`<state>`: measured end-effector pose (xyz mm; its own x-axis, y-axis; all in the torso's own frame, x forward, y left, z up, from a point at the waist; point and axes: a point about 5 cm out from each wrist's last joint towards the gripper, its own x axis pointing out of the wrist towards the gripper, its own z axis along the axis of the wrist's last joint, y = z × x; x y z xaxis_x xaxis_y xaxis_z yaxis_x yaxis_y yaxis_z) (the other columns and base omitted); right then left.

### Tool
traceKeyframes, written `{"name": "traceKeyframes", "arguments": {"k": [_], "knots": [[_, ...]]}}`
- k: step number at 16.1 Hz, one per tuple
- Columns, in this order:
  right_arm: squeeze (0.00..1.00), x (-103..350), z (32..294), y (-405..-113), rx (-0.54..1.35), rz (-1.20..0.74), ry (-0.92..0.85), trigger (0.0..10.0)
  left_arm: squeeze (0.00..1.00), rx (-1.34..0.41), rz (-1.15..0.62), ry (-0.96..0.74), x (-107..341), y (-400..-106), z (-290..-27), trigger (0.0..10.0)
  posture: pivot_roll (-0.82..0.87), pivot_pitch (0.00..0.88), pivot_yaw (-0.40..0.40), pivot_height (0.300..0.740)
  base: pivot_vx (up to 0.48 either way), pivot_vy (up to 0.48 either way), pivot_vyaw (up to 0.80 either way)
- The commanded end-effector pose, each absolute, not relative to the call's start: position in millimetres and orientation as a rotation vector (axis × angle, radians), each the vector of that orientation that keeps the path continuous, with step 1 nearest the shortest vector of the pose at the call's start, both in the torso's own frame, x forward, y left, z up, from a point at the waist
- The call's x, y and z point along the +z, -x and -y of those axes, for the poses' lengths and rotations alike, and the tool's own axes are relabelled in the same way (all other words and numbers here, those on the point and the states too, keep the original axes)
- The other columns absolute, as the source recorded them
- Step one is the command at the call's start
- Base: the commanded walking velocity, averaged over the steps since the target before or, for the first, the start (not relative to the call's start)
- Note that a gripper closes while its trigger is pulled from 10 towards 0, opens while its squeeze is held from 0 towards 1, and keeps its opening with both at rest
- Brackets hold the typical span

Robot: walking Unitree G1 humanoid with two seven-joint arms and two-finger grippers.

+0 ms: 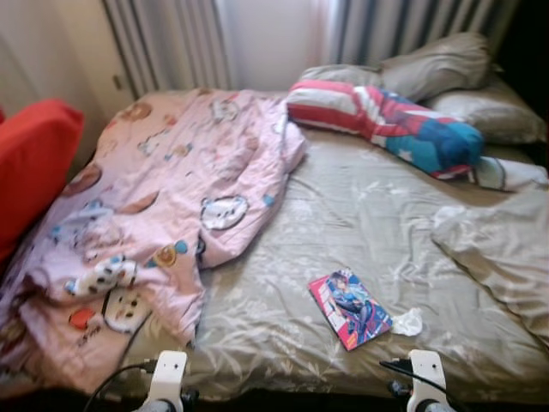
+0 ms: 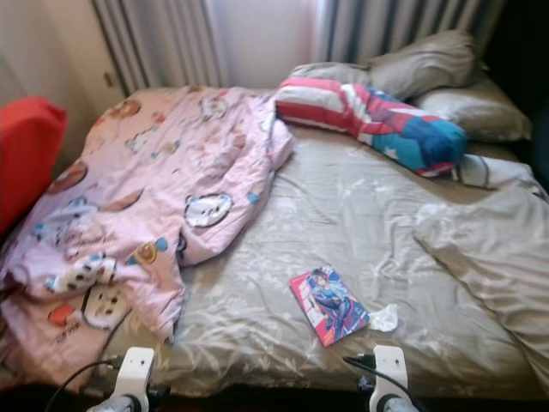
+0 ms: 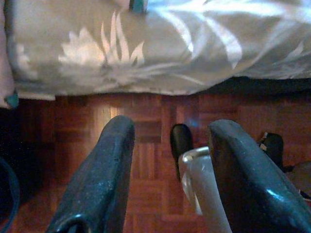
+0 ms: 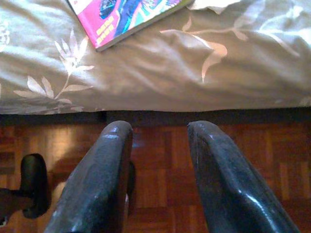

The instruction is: Clean up the room

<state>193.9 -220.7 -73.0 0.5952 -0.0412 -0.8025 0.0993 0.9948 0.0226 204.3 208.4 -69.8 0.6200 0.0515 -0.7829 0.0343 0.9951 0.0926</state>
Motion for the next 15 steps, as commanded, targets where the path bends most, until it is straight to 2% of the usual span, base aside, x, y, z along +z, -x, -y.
{"name": "traceKeyframes", "arguments": {"k": [1, 6, 15], "knots": [[0.00, -73.1, 222.5, -192.8, -0.096, -0.927, -0.076, 10.0, 0.00, 0.027, -0.916, -0.090, -71.9, -199.4, -211.9, 10.0, 0.04, 0.054, -0.008, 0.740, 0.000, 0.000, 0.00], [0.00, -73.5, 222.2, -192.4, -0.093, -0.931, -0.075, 10.0, 0.00, 0.024, -0.915, -0.088, -72.0, -199.7, -210.2, 10.0, 0.03, 0.053, -0.009, 0.740, 0.000, 0.000, 0.00], [0.00, -74.2, 221.4, -191.2, -0.091, -0.933, -0.072, 10.0, 0.00, 0.017, -0.907, -0.086, -71.3, -201.5, -208.4, 10.0, 0.03, 0.020, -0.006, 0.740, 0.287, 0.000, 0.00]]}}
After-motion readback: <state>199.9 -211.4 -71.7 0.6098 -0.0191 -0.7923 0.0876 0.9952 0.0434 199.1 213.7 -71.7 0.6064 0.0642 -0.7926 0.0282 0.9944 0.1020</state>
